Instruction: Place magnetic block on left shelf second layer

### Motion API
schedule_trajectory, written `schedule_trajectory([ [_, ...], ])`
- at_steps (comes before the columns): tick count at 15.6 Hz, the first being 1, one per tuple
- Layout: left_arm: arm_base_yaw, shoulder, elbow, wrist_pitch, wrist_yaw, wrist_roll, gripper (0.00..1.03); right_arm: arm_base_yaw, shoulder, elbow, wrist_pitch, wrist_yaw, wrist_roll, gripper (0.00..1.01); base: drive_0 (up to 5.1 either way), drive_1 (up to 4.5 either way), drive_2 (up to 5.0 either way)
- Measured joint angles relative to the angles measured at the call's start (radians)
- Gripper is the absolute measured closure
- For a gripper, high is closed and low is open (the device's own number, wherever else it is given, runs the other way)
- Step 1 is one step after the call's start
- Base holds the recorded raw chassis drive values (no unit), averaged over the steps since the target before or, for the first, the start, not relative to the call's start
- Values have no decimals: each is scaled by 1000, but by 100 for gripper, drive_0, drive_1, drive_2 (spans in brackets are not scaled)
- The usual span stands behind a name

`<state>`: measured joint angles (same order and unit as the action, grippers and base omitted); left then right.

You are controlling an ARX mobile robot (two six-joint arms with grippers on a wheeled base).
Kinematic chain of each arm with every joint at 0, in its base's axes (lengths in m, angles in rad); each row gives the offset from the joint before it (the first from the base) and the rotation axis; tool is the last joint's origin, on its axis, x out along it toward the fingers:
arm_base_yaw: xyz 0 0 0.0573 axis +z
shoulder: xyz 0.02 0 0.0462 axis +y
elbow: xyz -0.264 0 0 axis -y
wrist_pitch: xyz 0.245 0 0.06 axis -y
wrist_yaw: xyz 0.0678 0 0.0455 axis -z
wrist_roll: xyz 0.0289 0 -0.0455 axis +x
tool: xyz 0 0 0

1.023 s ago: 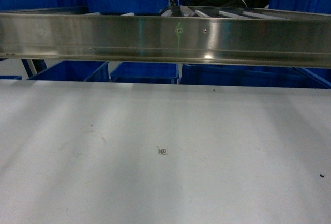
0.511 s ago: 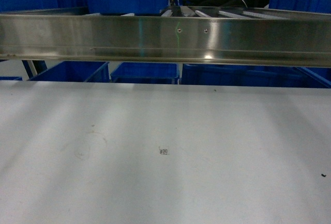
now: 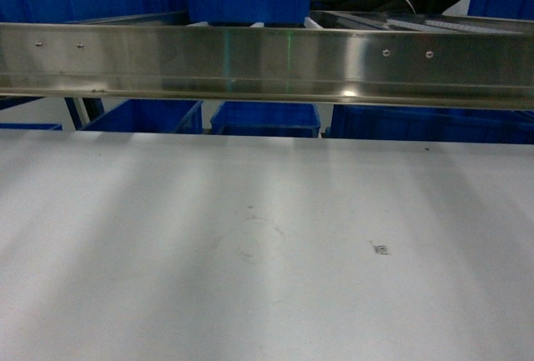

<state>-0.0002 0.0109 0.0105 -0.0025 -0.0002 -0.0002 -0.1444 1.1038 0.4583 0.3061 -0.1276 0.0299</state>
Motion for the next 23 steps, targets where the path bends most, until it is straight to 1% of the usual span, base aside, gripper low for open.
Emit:
schedule_trajectory([
  [23,0,0,0,0,0,0,5,0,0,0,0,0,0,69,-497,243,243],
])
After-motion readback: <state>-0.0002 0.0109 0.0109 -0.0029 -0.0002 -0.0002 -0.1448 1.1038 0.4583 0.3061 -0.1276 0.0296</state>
